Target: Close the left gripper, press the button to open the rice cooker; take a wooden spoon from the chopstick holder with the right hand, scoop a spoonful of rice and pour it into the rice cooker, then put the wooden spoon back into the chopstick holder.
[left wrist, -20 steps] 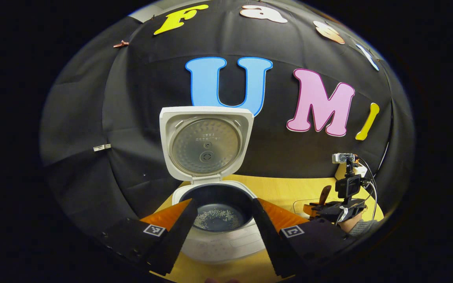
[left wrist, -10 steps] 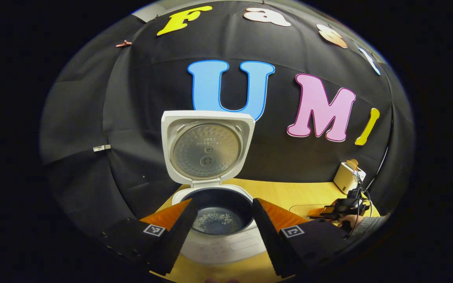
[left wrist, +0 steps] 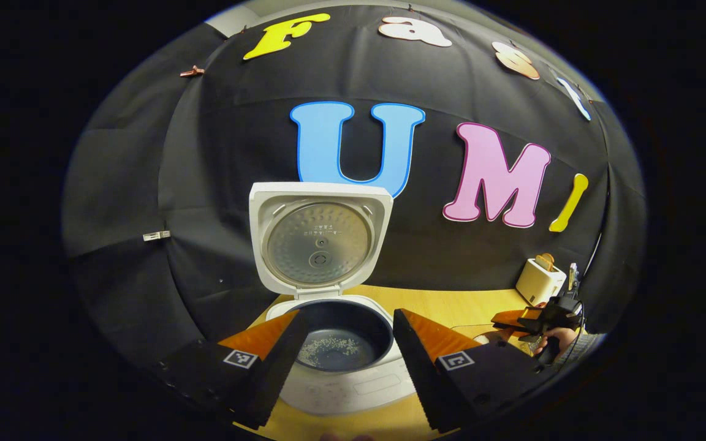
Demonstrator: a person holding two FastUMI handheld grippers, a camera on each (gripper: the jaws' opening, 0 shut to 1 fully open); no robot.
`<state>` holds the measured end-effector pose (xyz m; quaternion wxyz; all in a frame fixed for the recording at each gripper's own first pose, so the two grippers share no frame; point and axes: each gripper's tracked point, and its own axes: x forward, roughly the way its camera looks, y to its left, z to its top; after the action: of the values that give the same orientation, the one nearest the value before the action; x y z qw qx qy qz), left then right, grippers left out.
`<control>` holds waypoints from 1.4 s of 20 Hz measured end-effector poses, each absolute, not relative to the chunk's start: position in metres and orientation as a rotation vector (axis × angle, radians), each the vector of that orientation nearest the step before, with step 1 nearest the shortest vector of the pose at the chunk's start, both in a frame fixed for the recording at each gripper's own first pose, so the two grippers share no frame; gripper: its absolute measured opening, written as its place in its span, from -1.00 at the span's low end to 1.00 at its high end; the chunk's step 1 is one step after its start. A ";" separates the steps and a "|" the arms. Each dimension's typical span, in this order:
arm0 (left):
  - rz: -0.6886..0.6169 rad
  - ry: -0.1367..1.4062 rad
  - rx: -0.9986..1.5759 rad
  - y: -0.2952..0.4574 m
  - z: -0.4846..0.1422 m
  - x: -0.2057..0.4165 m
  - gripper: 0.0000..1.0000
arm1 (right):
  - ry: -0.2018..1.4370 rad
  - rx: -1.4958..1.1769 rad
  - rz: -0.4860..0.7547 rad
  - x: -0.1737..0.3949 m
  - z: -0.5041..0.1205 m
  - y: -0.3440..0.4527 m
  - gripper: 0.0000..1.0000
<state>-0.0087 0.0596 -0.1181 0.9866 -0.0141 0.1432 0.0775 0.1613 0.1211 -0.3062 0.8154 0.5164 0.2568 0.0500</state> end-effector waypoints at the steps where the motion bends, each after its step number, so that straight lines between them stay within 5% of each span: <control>1: 0.156 0.284 -0.030 0.060 -0.118 -0.010 0.82 | 0.542 1.116 0.104 0.160 -0.302 0.119 -0.58; 12: 0.186 0.238 -0.070 0.077 -0.109 -0.015 0.82 | 0.469 1.195 0.207 0.176 -0.217 0.139 -0.59; 28: 0.322 0.215 -0.138 0.138 -0.117 -0.056 0.82 | 0.628 1.160 0.425 0.202 -0.186 0.354 -0.59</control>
<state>-0.0563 0.1378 -0.1170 0.9789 -0.0684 0.1067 0.1600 0.2018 0.3544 -0.1863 0.7695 0.5345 0.2893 0.1959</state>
